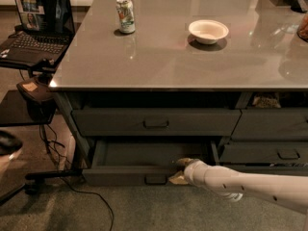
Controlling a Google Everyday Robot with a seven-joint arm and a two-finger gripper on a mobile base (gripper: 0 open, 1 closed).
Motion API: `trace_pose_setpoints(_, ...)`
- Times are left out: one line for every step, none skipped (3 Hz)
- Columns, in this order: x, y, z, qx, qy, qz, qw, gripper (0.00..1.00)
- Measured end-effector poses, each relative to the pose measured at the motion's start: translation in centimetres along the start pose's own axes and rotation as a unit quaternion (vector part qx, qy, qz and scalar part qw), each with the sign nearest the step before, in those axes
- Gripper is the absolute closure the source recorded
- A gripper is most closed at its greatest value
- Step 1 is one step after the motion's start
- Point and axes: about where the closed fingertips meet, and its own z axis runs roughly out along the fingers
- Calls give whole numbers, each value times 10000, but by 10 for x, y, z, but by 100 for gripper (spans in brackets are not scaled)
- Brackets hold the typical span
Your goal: Open middle drawer
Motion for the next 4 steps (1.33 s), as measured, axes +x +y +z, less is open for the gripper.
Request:
trace_pose_setpoints(0,0,0,0,0,0,10000,100)
trace_pose_setpoints(4,6,-5,18,1,-10,10000,100)
trace_pose_setpoints(6,13,-10,62,-2,29,10000,100)
trace_pose_setpoints(6,13,-10,62,-2,28,10000,100)
